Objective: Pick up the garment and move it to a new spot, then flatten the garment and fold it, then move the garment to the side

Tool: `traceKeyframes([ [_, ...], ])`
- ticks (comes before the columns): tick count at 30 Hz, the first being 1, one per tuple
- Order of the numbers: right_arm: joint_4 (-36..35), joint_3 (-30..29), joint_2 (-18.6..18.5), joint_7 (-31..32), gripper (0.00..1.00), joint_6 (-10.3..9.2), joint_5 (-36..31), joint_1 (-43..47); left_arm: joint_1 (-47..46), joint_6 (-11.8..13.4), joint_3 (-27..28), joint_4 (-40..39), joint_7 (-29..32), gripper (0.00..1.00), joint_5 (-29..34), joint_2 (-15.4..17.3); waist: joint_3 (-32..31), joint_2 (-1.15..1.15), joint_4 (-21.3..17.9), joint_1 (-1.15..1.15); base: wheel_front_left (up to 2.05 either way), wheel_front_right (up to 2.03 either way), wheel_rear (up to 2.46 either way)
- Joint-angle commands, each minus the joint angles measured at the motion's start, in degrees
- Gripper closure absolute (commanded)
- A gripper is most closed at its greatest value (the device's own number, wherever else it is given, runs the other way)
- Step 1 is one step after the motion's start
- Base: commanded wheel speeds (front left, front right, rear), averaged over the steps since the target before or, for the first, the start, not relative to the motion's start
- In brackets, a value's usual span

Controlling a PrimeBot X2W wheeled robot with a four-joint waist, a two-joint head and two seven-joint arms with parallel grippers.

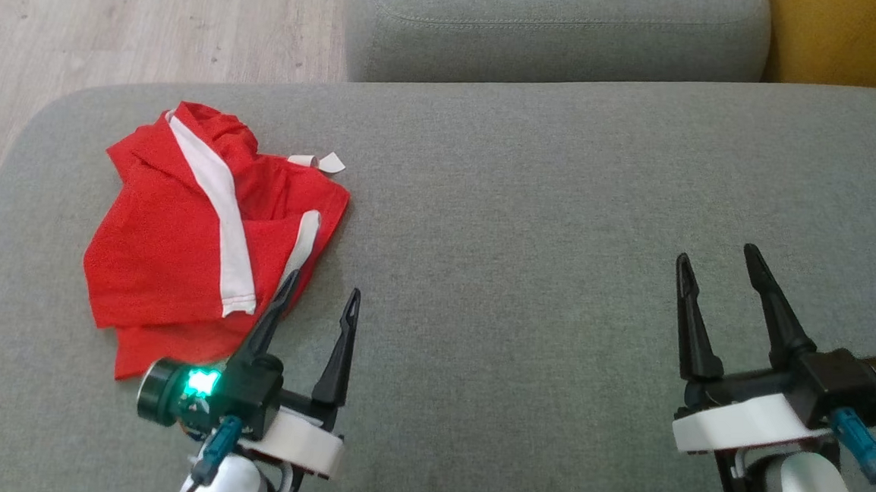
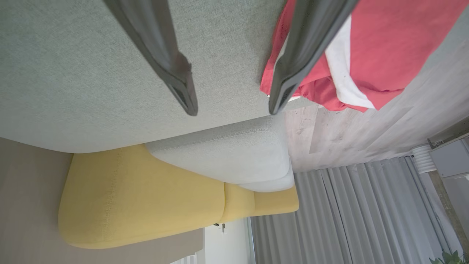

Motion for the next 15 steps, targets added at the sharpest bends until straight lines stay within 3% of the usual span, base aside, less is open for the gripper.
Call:
traceKeyframes([
  [1,-2.7,1.6,-0.4,-0.9,0.0,-0.04,-2.3,-1.0,-3.5,0.9,0.9,-1.8,-1.0,0.0,1.3,0.7,0.0,0.0,0.1,0.0,0.0,0.0,0.0],
  [6,-2.9,1.1,-0.4,-1.7,0.0,-0.04,-2.0,-0.4,-2.5,0.5,2.0,-3.4,-1.8,0.0,-1.5,-0.6,0.1,0.0,0.3,0.0,0.0,0.0,0.0],
  [15,1.2,-1.2,-0.5,-3.4,0.0,-0.04,5.3,1.4,1.1,-5.3,7.9,-5.0,-3.5,0.0,-2.1,-4.3,0.3,0.0,0.2,0.0,0.0,0.0,0.0],
])
